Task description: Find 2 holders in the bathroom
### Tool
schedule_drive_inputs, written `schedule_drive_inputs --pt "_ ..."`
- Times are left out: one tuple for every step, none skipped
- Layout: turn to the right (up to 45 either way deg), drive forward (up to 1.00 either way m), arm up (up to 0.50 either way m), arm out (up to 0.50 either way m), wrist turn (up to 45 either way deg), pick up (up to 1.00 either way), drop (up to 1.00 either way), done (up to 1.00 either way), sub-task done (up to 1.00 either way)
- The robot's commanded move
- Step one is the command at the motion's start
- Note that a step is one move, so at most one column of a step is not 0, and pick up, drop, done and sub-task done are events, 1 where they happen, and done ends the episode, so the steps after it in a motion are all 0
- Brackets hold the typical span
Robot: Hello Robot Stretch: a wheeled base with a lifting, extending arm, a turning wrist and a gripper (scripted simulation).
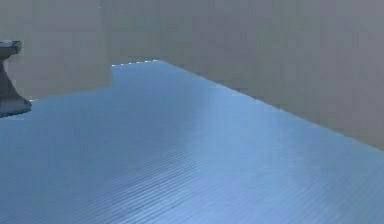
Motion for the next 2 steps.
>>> schedule_drive_inputs --pt "-27.0 0.0 0.0 0.0 0.0 0.0 0.0 0.0 0.0" --pt "-3.0 0.0 0.0 0.0 0.0 0.0 0.0 0.0 0.0"
